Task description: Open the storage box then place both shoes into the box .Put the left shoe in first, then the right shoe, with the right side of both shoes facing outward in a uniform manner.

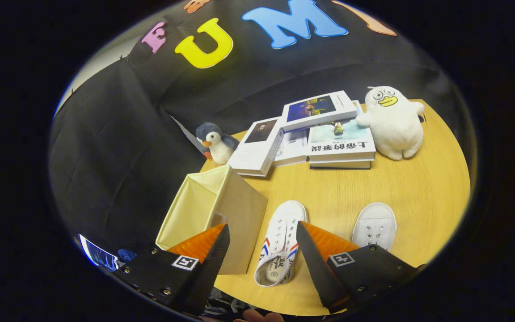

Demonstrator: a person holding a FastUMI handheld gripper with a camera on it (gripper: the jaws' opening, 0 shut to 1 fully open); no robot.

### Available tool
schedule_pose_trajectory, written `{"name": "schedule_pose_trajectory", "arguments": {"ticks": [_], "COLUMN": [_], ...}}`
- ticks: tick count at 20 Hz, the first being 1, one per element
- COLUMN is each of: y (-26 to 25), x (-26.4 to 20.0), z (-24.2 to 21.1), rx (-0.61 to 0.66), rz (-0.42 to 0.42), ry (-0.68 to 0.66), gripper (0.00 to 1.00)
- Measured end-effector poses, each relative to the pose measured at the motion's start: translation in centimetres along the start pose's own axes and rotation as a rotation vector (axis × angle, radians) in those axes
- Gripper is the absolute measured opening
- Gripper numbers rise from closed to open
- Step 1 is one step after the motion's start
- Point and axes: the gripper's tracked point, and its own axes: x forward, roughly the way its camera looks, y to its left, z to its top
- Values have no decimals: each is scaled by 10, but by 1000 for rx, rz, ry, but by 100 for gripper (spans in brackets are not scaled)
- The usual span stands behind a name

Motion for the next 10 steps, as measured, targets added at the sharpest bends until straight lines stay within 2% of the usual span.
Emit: {"name": "schedule_pose_trajectory", "arguments": {"ticks": [4, 10], "y": [-25, -33], "x": [14, 47], "z": [-29, -65], "rx": [-32, -60], "rz": [-64, -95], "ry": [68, 173], "gripper": [90, 89]}}
